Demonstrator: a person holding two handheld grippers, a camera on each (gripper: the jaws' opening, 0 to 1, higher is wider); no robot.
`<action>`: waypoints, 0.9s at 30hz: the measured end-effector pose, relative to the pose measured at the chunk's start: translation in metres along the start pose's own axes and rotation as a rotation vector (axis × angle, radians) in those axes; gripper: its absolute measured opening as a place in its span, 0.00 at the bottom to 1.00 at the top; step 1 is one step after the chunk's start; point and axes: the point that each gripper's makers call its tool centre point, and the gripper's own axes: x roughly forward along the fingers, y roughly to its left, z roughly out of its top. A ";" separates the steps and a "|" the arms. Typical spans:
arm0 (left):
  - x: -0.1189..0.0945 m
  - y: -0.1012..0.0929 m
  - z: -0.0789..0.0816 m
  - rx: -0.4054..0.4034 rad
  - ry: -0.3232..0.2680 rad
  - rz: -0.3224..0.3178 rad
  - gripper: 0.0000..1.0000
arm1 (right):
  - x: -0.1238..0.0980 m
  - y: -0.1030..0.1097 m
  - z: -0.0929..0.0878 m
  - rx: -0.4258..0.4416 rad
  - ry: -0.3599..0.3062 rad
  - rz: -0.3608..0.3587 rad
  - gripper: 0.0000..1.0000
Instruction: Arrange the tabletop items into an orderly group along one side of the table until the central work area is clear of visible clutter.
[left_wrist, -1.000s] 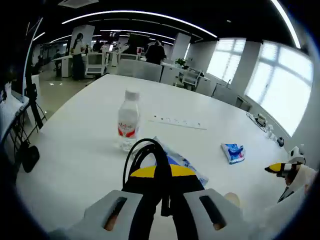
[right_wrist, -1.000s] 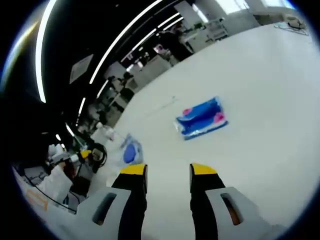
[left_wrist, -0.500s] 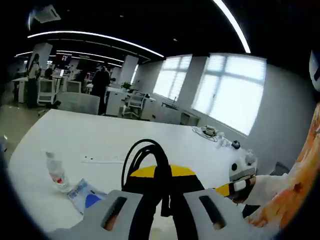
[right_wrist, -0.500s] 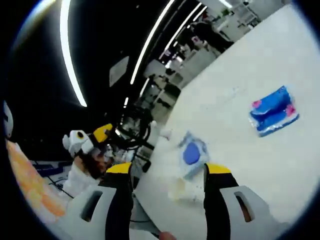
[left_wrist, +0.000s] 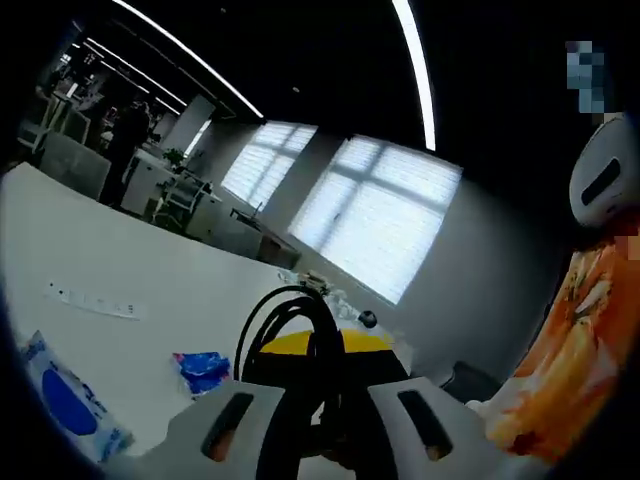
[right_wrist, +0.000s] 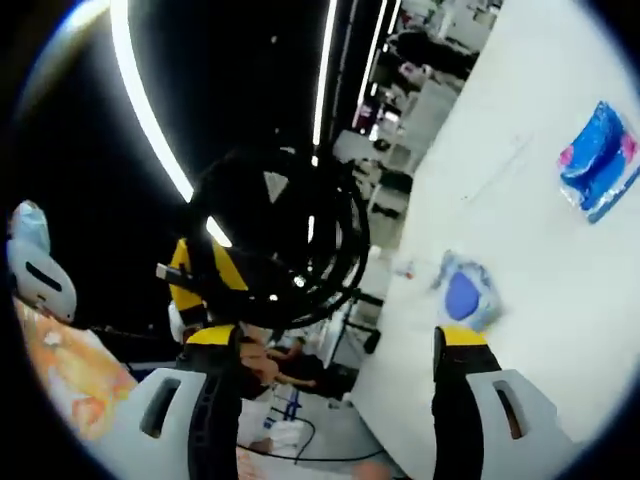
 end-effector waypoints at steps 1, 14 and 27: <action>-0.002 0.001 0.003 -0.002 -0.007 0.001 0.05 | -0.002 0.003 0.005 0.023 -0.035 0.018 0.84; 0.014 -0.035 -0.003 -0.031 0.033 -0.168 0.04 | 0.008 0.041 0.037 0.287 -0.226 0.273 0.59; -0.002 -0.003 -0.014 -0.083 0.059 -0.040 0.05 | -0.016 0.021 0.050 0.334 -0.246 0.191 0.05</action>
